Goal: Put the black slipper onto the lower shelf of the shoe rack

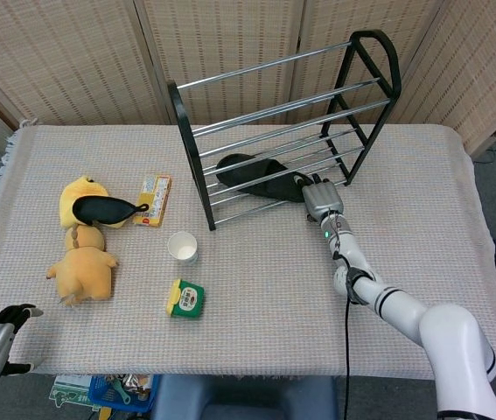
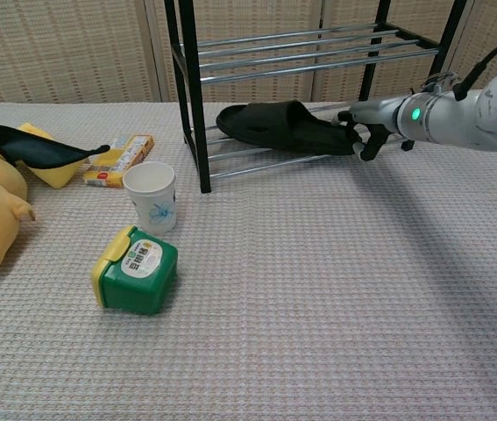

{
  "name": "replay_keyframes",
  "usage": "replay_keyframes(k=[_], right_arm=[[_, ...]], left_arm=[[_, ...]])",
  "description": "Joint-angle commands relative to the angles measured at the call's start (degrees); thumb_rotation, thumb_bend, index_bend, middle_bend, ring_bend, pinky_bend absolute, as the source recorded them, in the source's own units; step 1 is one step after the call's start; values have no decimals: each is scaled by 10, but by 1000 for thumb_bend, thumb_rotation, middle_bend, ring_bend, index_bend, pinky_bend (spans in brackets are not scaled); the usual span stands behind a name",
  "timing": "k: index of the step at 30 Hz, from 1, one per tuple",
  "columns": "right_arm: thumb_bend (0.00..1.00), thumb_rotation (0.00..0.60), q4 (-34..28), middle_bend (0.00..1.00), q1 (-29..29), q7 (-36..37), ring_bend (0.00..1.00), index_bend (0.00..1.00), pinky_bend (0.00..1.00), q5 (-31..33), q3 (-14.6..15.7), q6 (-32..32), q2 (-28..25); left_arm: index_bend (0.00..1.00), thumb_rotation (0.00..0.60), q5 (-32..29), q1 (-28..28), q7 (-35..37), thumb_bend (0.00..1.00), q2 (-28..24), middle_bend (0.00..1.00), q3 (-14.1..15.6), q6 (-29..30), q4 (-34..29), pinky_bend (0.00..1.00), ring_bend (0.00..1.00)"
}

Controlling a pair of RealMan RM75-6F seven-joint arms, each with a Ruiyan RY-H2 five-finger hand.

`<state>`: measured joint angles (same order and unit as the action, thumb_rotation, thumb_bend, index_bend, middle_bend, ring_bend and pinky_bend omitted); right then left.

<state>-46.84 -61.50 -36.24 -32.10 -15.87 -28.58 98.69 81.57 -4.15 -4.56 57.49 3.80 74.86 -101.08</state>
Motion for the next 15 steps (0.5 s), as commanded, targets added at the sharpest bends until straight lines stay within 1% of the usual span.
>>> replay_keyframes(k=[1, 10, 15], right_arm=[[686, 600, -39, 141, 9, 15, 25, 0, 146, -15, 14, -15, -21], [687, 600, -135, 141, 22, 37, 25, 0, 146, -46, 47, -37, -61], [686, 600, -178, 141, 30, 62, 25, 0, 146, -71, 51, -53, -84]], left_arm=[[280, 600, 1, 1, 0, 152, -1, 225, 0, 2, -1, 257, 184], [280, 600, 3, 2, -2, 152, -1, 225, 2, 2, -3, 257, 184], [280, 600, 4, 2, -2, 152, -2, 225, 2, 4, -4, 257, 184]])
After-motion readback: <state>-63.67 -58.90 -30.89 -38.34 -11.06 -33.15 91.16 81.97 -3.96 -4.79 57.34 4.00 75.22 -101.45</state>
